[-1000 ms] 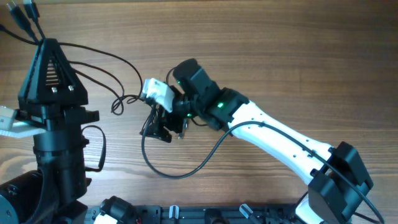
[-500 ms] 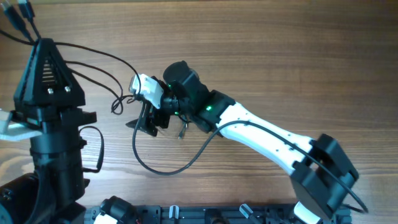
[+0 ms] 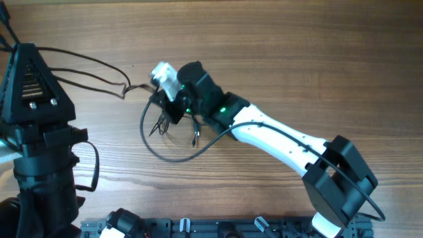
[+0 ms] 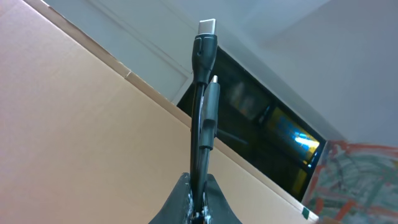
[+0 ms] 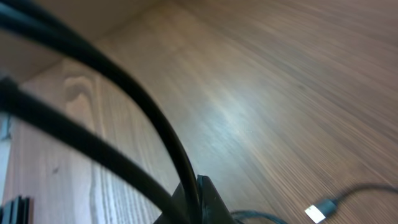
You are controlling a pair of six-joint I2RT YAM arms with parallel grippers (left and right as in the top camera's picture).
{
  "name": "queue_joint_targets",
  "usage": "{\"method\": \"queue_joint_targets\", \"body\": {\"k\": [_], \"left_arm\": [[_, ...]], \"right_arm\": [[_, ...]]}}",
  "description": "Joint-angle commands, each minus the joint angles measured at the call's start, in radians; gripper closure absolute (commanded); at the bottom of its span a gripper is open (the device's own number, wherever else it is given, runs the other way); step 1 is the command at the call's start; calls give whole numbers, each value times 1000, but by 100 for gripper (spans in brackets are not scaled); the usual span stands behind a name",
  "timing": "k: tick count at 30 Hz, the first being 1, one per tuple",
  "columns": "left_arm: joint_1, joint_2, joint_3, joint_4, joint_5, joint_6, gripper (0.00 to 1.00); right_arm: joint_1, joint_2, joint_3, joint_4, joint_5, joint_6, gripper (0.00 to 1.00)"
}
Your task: Untangle cables
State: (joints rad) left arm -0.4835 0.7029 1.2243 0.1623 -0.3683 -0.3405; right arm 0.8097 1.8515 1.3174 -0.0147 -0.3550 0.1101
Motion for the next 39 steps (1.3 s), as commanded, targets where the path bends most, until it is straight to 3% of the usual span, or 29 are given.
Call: {"method": "queue_joint_targets", "body": {"k": [1, 7, 13, 19, 26, 28, 29, 31, 32, 39], "left_arm": [[-3, -5, 21, -5, -12, 49, 96], [-3, -4, 21, -93, -116, 50, 96], [-3, 8, 21, -214, -202, 95, 96], [-3, 74, 21, -396, -202, 95, 96], [-3, 203, 21, -584, -202, 102, 94], [-3, 256, 21, -611, -202, 102, 80], [-3, 280, 21, -613, -201, 102, 62], [-3, 340, 21, -608, -202, 102, 16], [-3, 368, 21, -600, -202, 102, 0], [-3, 484, 21, -566, -153, 101, 0]], "right_arm": [[-85, 13, 14, -50, 71, 127, 96], [-349, -92, 14, -258, 66, 165, 96], [-590, -233, 14, -444, 63, 95, 96], [-672, -341, 14, -510, 79, 20, 96], [-712, -449, 26, -473, 144, 50, 96], [-712, -483, 26, -470, 92, 51, 96], [-712, -495, 26, -470, 55, 55, 96], [-711, -510, 25, -476, -40, 137, 96], [-705, -509, 25, -475, -113, 185, 96], [-506, -452, 25, -418, -196, 204, 96]]}}
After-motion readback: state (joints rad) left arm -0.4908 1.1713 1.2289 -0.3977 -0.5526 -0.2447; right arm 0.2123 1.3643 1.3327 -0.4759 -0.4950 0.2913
